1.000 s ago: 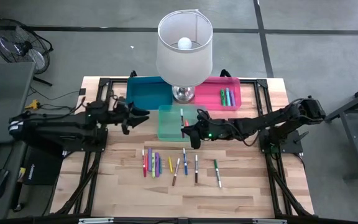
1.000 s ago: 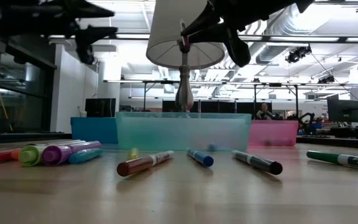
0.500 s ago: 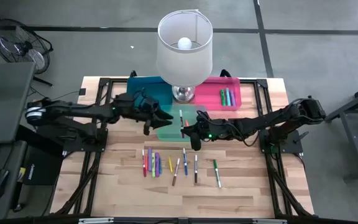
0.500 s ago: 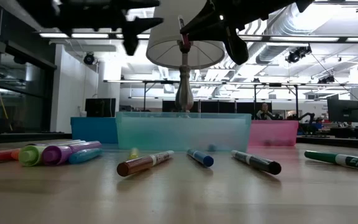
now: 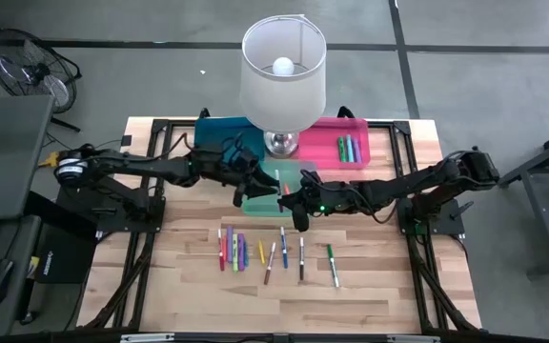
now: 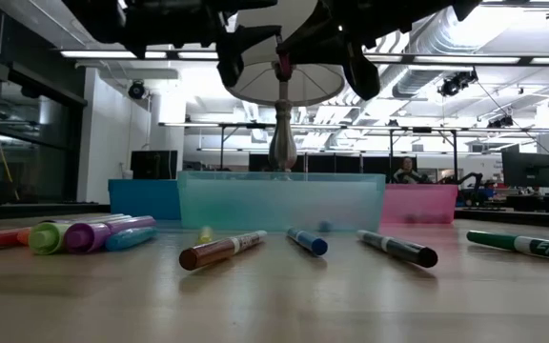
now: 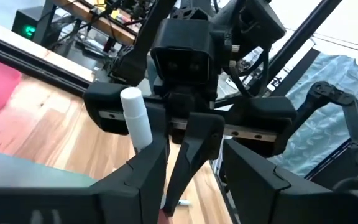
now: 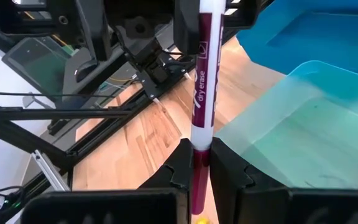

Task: Pick & Place Markers
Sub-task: Put the dark red marker pen into the blue bin

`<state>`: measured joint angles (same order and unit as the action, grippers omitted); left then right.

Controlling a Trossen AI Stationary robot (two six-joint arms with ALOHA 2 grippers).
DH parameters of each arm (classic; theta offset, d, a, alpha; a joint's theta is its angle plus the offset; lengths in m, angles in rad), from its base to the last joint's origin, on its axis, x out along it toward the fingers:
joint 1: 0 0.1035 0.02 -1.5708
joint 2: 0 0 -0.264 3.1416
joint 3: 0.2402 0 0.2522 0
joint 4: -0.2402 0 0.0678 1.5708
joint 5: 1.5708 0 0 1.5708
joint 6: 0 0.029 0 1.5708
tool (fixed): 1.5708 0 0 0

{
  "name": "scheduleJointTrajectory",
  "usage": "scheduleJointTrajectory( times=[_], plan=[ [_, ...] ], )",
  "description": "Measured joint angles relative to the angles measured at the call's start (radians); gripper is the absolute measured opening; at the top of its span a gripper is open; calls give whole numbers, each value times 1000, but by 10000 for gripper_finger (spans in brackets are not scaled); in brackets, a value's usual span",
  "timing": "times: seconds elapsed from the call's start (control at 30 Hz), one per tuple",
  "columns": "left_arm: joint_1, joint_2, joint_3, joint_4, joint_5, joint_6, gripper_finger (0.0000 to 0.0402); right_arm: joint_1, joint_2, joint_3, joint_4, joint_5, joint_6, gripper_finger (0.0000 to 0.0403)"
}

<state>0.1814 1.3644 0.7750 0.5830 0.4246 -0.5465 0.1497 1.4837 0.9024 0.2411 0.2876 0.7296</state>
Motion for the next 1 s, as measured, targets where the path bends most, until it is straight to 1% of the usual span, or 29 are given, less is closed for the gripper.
scheduleJointTrajectory(
  times=[0.2,0.4,0.7,0.8,1.0],
  plan=[
    [0,7,0,-3,-26,25,156,0,0,0,-27,0,8,23],
    [1,7,0,9,-30,53,156,1,0,0,-53,-1,18,23],
    [2,6,-1,-13,-30,70,156,-2,0,0,-141,56,78,23],
    [2,6,-1,-17,-38,71,156,-5,-1,0,-145,64,78,23],
    [2,6,-1,-17,-49,72,156,-6,-77,0,-176,114,48,23]
  ],
)
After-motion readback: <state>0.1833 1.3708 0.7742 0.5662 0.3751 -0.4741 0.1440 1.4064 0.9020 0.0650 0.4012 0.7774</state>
